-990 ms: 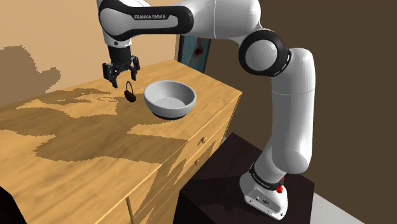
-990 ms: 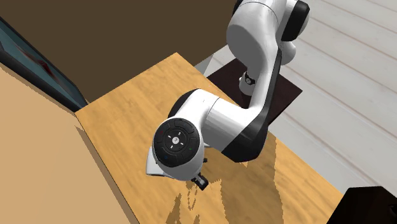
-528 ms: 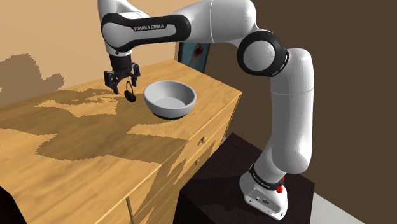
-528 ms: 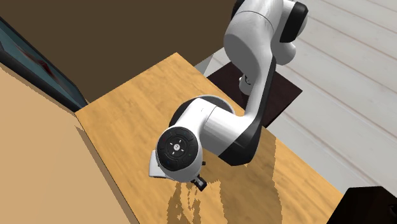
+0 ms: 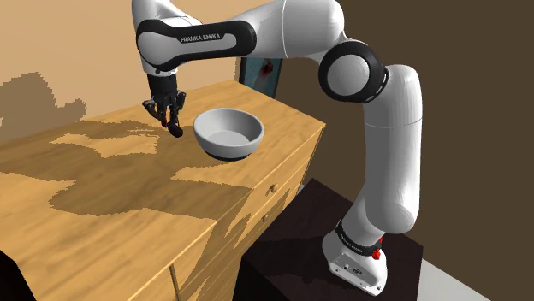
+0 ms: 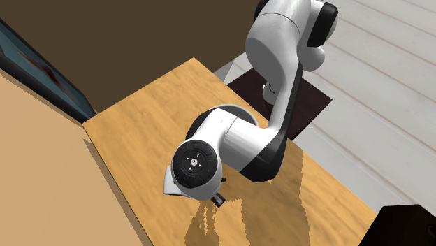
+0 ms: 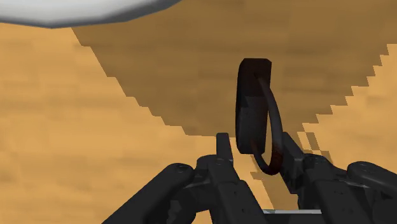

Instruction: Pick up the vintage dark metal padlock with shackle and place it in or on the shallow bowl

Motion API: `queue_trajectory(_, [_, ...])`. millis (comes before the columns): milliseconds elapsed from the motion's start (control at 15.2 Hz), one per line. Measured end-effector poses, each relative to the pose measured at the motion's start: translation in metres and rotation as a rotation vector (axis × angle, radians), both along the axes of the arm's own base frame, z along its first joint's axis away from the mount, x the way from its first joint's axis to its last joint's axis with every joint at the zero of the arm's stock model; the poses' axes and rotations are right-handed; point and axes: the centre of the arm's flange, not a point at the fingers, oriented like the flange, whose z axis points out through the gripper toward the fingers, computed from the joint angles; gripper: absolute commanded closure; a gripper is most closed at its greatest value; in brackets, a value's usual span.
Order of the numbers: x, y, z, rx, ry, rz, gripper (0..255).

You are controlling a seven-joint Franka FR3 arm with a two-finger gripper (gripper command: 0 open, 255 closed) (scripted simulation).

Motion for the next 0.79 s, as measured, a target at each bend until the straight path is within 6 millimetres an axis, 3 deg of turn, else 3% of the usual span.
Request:
queue_trajectory(528, [0.0,0.0,0.001,0.0,-0.001,0.0,255])
queue_trajectory(792, [0.001,0.0,0.016,0.0,0.0,0.0,255])
